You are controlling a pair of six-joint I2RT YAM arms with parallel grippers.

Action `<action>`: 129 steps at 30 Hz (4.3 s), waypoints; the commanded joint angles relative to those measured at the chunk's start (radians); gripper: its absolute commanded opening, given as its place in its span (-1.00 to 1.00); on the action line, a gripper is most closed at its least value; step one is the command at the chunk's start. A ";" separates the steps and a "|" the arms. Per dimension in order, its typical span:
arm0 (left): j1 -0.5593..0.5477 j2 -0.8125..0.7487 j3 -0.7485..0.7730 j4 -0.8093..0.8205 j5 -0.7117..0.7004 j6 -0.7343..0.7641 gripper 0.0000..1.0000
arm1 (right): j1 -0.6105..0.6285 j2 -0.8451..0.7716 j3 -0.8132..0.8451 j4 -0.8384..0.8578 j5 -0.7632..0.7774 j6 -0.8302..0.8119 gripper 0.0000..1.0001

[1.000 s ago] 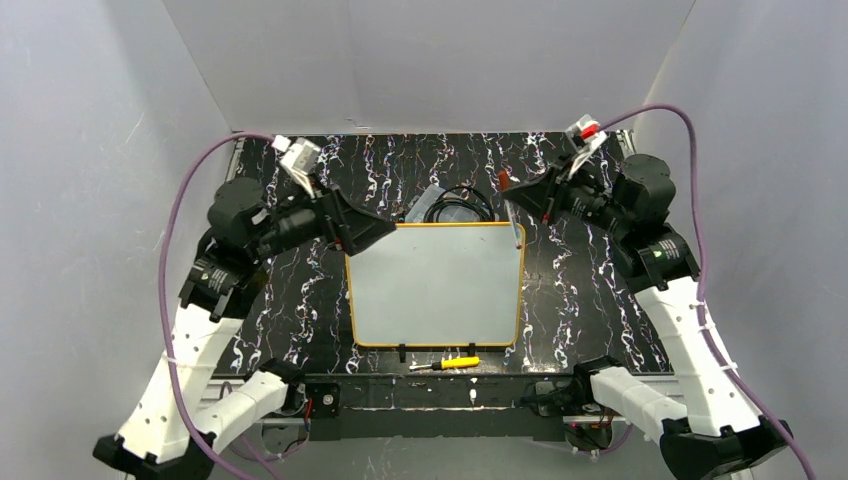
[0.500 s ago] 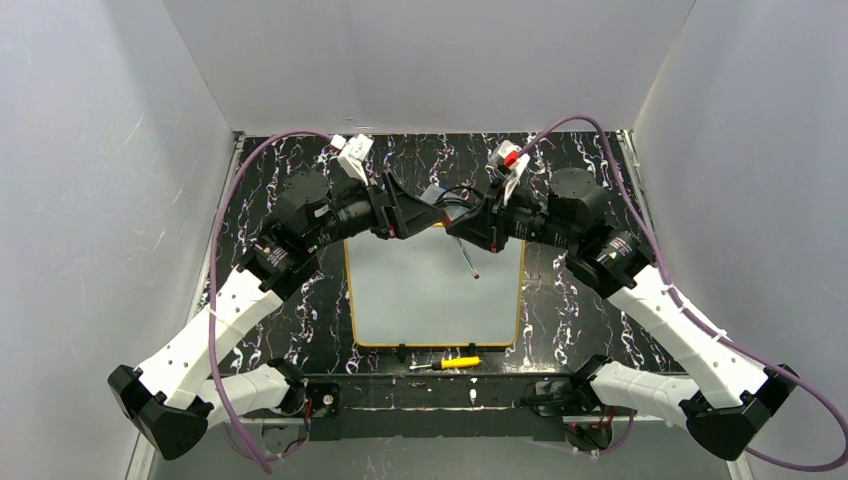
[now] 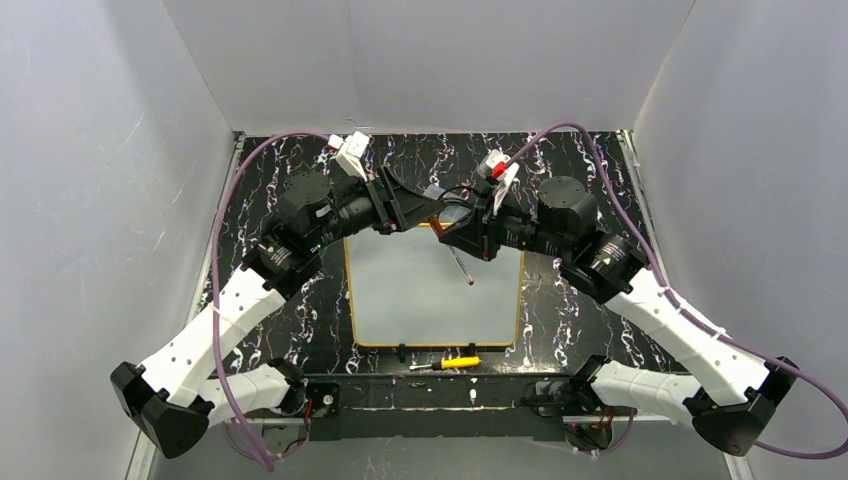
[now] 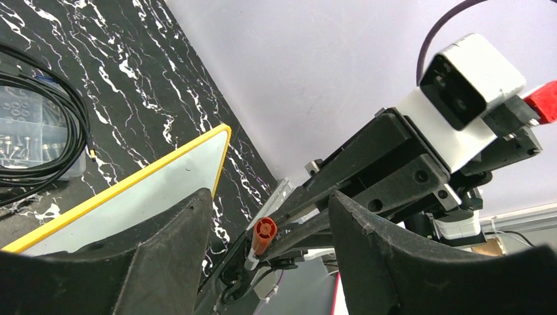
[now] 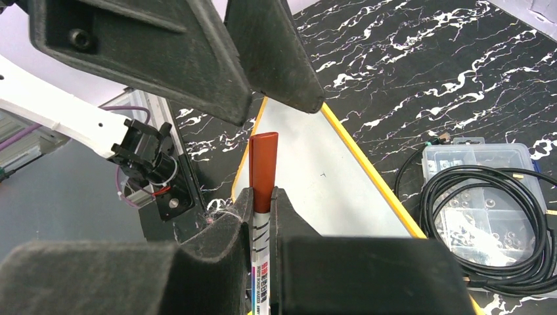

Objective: Write a sentence on the whiteboard
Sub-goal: Pass from the right arm to the left, then open the whiteboard marker from the pen cap.

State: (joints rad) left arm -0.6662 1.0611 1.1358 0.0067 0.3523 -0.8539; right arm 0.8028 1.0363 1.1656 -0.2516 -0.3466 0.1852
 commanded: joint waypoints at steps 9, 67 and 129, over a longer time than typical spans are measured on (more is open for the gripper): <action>-0.008 0.011 -0.043 -0.057 0.029 0.004 0.06 | 0.035 0.018 0.047 0.030 0.067 -0.028 -0.97; 0.152 -0.286 -0.176 0.340 0.042 -0.315 -1.00 | 0.070 -0.064 -0.269 0.967 -0.047 0.670 0.66; 0.300 -0.283 -0.218 0.605 0.072 -0.267 -1.00 | 0.070 -0.081 -0.297 0.769 -0.068 0.605 -0.97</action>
State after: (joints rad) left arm -0.4393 0.7925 0.8497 0.5148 0.5125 -1.1263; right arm 0.8768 0.9939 0.8528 0.5724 -0.3428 0.8356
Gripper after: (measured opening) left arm 0.120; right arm 0.188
